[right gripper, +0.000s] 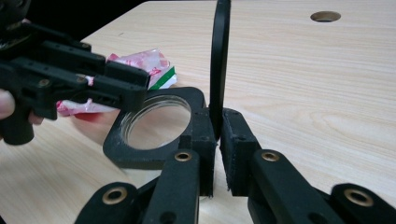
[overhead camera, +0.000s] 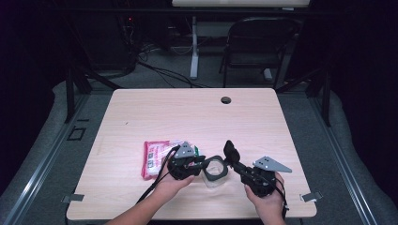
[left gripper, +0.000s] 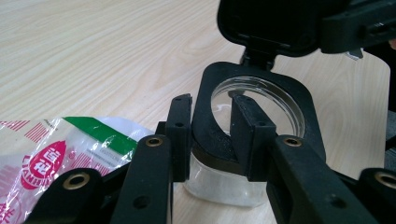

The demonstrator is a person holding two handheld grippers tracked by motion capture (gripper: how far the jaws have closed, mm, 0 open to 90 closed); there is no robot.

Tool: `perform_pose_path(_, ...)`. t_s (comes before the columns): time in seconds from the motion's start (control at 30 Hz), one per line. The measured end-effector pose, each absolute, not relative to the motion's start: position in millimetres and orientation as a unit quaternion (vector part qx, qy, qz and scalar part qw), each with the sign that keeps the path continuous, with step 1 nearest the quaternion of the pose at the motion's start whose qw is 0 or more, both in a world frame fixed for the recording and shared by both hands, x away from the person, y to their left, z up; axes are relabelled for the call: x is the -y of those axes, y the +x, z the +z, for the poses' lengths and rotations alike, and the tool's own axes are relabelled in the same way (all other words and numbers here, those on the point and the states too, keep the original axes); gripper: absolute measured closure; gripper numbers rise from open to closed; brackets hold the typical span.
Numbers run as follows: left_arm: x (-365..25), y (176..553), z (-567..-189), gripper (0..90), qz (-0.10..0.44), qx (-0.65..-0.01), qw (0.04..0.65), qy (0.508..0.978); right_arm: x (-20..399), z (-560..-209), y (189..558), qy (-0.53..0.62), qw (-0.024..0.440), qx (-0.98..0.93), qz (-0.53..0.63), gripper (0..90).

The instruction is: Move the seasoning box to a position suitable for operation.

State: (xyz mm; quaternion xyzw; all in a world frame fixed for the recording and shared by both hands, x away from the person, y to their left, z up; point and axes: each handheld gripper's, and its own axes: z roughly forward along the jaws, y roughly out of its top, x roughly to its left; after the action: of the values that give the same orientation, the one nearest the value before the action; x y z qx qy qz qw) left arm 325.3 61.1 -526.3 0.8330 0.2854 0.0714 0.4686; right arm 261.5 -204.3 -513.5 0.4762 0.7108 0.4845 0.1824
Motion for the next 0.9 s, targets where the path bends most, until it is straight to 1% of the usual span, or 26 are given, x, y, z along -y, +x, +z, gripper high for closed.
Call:
perform_pose_path(0.4, -63.0, 314.0, -527.1, 65.5, 0.066, -0.290, 0.472, 0.830, 202.2, -515.0, 287.4, 0.479, 0.174, -0.705, 0.494, 84.8)
perform_pose_path(0.57, -63.8, 308.8, -527.2, 64.2, 0.066, -0.285, 0.476, 0.830, 198.8, -515.9, 296.0, 0.477, 0.170, -0.705, 0.497, 82.7)
perform_pose_path(0.67, -65.3, 307.3, -527.4, 60.8, 0.067, -0.286, 0.477, 0.828, 196.8, -516.4, 299.9, 0.475, 0.166, -0.706, 0.499, 81.9)
perform_pose_path(0.8, -69.4, 306.2, -525.8, 59.7, 0.071, -0.292, 0.477, 0.826, 194.7, -516.4, 300.5, 0.468, 0.167, -0.710, 0.499, 78.8)
perform_pose_path(0.83, -72.4, 305.9, -524.1, 59.5, 0.074, -0.295, 0.478, 0.824, 194.5, -516.5, 299.7, 0.466, 0.169, -0.710, 0.500, 76.2)
perform_pose_path(0.87, -72.4, 305.9, -524.1, 59.1, 0.074, -0.295, 0.478, 0.824, 194.5, -516.5, 299.7, 0.466, 0.169, -0.710, 0.500, 76.2)
perform_pose_path(0.9, -76.2, 305.4, -521.9, 58.8, 0.077, -0.298, 0.481, 0.821, 194.2, -516.9, 298.6, 0.464, 0.167, -0.710, 0.502, 73.5)
